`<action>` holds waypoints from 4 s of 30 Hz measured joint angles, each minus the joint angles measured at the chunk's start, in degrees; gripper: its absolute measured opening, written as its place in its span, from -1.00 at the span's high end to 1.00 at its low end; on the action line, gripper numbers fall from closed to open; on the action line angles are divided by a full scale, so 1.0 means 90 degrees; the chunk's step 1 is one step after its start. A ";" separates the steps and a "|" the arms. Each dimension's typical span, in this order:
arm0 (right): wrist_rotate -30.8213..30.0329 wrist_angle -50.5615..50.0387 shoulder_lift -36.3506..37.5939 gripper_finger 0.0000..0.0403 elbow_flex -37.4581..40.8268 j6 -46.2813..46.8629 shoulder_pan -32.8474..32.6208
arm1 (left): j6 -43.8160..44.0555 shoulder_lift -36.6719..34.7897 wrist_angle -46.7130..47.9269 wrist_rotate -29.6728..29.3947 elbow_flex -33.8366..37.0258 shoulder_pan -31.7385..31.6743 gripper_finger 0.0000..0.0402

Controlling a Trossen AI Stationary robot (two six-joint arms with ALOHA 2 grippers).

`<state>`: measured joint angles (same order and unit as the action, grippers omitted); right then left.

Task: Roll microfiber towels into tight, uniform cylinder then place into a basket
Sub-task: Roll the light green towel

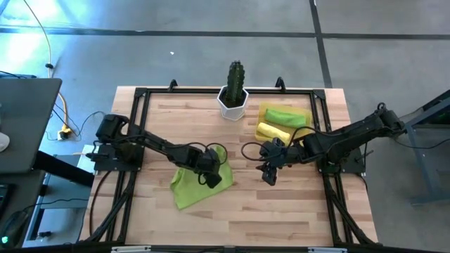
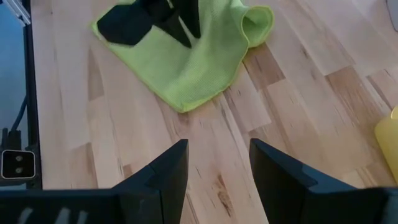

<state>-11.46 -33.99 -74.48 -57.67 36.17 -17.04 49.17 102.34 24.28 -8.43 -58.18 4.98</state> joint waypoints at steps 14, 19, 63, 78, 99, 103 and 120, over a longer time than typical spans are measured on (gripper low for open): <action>0.0000 0.0233 -0.0002 0.20 0.0000 0.0007 0.0000 | -0.1430 0.0851 0.1030 0.0042 -0.1785 -0.0011 0.54; 0.0002 0.0220 -0.0002 0.20 0.0000 0.0002 0.0000 | -0.1540 0.0839 0.1367 -0.0029 -0.2126 0.0022 0.54; -0.0677 0.1760 -0.1748 0.20 0.0000 -0.0881 -0.0599 | -0.0112 0.1093 0.3925 -0.0380 -0.2257 0.1744 0.54; -0.0931 0.1800 -0.2165 0.20 0.0002 -0.1743 -0.1021 | -0.0384 0.1482 0.2384 -0.0432 -0.2255 0.1393 0.54; -0.1816 0.0115 -0.0610 0.20 0.0002 -0.1027 -0.1627 | -0.2814 0.2272 -0.1107 -0.0145 -0.2274 0.0032 0.54; -0.1819 -0.0047 -0.0597 0.20 0.0002 -0.1453 -0.1610 | -0.3577 0.2330 -0.1497 0.0087 -0.2388 0.0026 0.54; -0.0752 0.0269 -0.1340 0.20 0.0207 -0.5105 -0.1230 | -0.3884 0.1004 0.2681 0.0622 -0.3197 0.1963 0.54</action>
<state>-18.23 -31.57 -86.54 -55.81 -9.78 -28.11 14.21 111.37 48.41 -2.83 -86.96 22.65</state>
